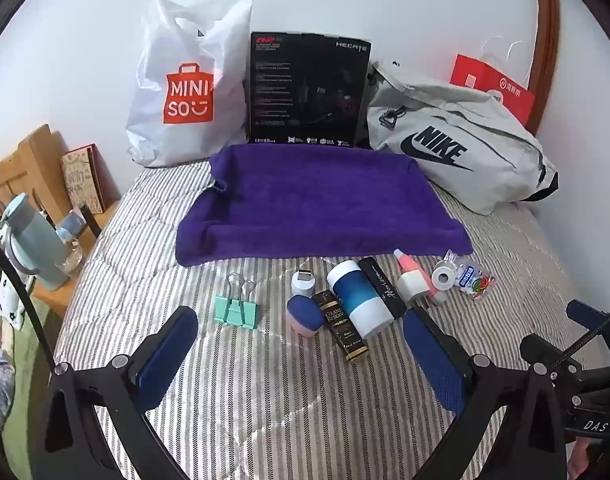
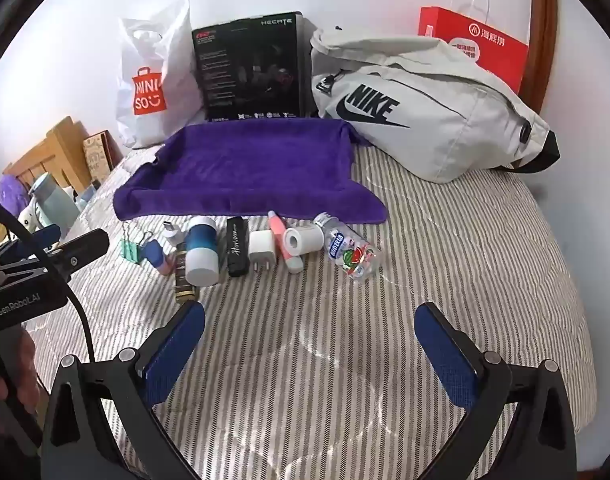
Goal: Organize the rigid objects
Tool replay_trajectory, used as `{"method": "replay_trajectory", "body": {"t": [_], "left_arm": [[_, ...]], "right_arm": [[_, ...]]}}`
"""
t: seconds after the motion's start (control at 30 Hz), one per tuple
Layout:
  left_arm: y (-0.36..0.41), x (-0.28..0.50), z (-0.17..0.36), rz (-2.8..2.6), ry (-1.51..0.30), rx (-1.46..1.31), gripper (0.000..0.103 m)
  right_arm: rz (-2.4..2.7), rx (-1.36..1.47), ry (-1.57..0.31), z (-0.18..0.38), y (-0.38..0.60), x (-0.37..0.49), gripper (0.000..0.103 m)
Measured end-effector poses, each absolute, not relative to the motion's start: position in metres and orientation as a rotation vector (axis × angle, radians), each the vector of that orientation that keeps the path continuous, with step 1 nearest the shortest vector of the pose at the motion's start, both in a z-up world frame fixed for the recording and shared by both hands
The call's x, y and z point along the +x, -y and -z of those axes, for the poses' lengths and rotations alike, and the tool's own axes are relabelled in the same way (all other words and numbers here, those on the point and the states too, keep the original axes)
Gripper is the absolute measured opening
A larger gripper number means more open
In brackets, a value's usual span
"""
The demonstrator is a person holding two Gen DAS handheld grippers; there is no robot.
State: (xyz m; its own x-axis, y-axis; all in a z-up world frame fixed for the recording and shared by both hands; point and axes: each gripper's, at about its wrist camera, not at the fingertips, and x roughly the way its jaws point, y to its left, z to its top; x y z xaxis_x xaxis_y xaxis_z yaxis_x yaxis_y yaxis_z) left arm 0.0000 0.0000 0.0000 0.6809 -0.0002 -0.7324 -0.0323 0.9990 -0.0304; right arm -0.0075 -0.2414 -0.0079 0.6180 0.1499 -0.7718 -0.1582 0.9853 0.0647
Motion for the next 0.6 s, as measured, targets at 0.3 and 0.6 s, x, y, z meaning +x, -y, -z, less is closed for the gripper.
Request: {"method": "replay_trajectory", "body": {"t": [0.3, 0.6], "left_arm": [[0.006, -0.005, -0.006, -0.018, -0.813, -0.039, 0.103], [-0.005, -0.016, -0.014, -0.037, -0.782, -0.036, 0.103]], "right_arm": [[-0.179, -0.015, -0.891, 0.000, 0.237, -0.012, 0.103], [-0.176, 0.003, -0.876, -0.005, 0.238, -0.012, 0.103]]}}
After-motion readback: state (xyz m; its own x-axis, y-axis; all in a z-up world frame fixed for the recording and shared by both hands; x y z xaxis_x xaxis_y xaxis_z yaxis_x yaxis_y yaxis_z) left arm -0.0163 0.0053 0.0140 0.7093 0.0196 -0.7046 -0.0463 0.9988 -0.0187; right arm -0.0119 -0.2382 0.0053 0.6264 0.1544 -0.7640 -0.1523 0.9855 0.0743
